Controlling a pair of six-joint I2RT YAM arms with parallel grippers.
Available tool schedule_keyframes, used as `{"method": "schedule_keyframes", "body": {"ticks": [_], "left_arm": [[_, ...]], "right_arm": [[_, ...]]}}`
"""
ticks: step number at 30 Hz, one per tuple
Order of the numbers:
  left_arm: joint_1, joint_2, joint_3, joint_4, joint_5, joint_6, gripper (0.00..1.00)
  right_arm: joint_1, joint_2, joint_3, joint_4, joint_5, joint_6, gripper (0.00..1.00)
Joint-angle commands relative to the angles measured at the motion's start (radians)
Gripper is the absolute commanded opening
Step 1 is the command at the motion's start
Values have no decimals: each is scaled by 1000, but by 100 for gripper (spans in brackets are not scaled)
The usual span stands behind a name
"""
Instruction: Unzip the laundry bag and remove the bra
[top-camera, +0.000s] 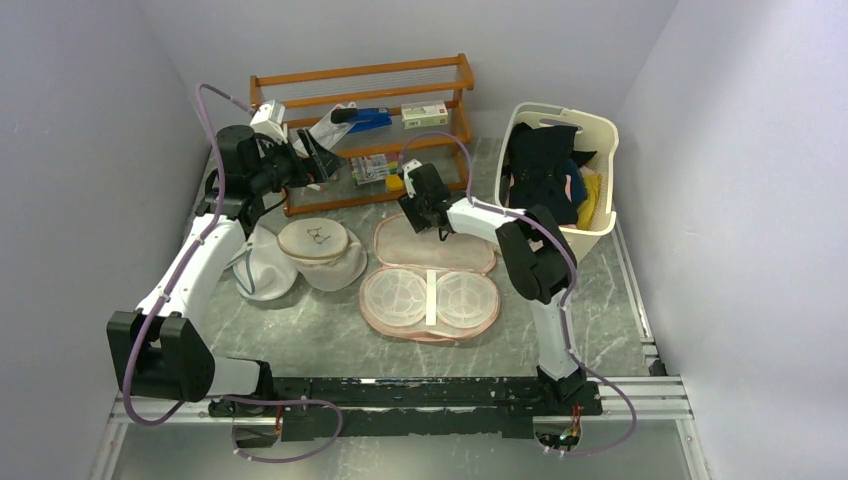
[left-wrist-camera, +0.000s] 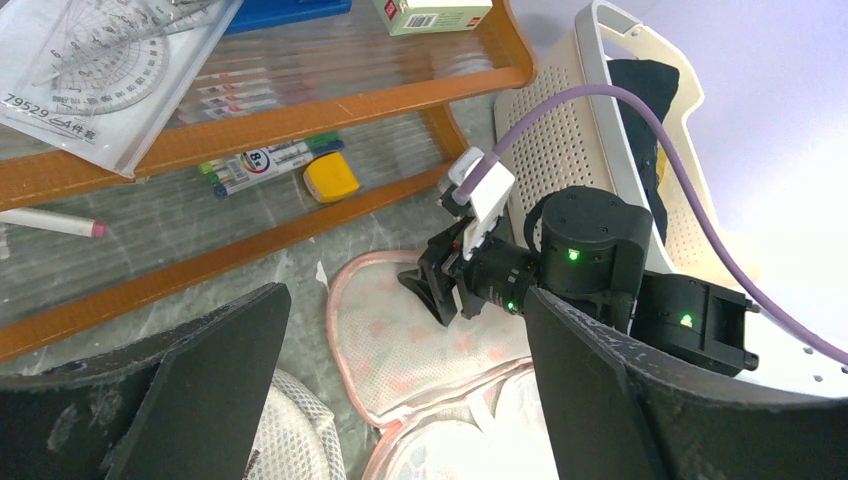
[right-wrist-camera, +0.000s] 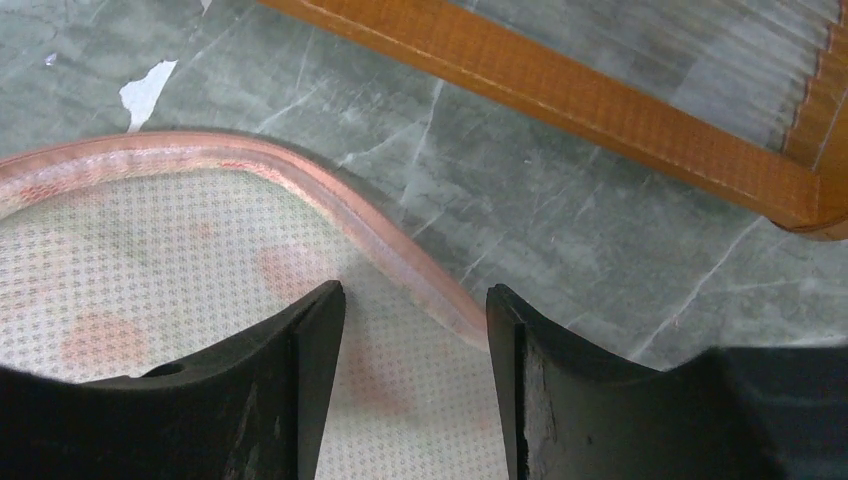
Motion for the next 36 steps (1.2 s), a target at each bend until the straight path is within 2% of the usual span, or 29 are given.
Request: {"method": "schedule_keyframes", "body": {"ticks": [1,6,10,15,21,28,33,36], "left_arm": [[7,4,2,33,24,1,99],[7,9,2,34,27,0,99],[7,9,4,34,30,1,99],[7,10,2,36,32,-2,99],[7,15,1,42,42,-7,99],[7,13,-1,43,45,-11,99],[7,8,2,39,38,-5,99],[7,1,1,39,39,-5,99]], "right_arm": [[-13,44,27,39,-7,-27,55],[-17,65,45,36,-9,-32,57],[-42,66,8,68,-100,7,56],[-61,43,-85,136,-227,57,47],[-63,12,-133,163,-294,88,29],[-62,-45,-41,77,-252,42,16],[-33,-137,-10,17,-216,-3,2],[3,-187,-16,-22,-146,-25,0]]}}
